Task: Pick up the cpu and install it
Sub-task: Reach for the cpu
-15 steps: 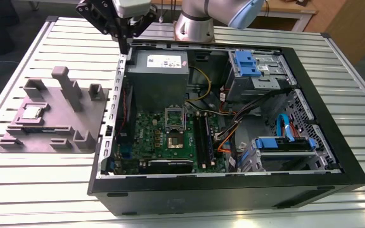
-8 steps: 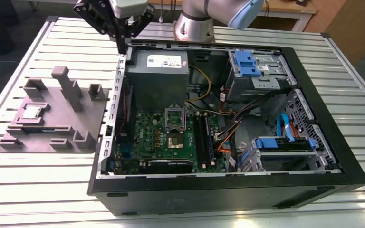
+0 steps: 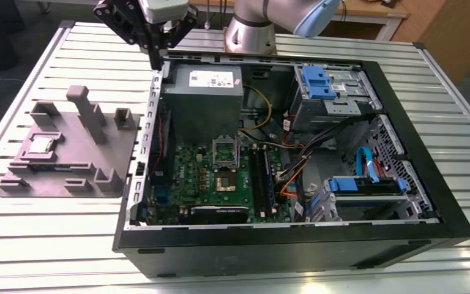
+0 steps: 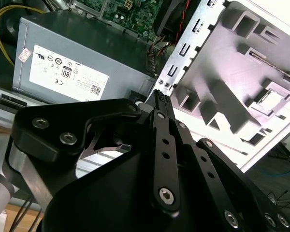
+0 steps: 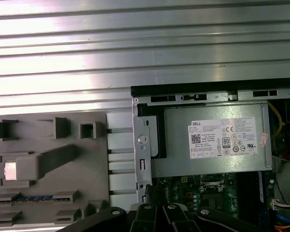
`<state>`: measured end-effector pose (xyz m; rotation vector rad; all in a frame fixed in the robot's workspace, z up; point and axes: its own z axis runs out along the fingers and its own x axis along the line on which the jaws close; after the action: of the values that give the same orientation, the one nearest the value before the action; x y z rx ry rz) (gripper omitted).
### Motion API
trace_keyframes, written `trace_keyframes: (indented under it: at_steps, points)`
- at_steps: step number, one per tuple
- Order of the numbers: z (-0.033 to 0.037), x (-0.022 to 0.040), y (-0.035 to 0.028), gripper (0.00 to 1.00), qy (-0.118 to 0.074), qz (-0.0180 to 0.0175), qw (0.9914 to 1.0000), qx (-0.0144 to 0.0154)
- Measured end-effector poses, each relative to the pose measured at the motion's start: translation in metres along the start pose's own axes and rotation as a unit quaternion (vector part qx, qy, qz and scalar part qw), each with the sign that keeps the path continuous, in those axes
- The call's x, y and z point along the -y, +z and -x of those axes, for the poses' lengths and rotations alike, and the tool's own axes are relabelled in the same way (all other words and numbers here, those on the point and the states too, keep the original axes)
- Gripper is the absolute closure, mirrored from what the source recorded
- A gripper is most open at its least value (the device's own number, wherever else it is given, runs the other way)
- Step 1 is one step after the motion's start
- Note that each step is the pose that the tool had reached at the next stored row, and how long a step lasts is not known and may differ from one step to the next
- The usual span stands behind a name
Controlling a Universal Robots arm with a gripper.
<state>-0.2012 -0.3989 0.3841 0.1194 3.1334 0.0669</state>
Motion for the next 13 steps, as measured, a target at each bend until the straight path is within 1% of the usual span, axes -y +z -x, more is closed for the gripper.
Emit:
trace_keyframes:
  at_steps: [13]
  points:
    - [-0.0034, 0.0003, 0.0003, 0.90, 0.000, 0.0000, 1.00000, -0.0001]
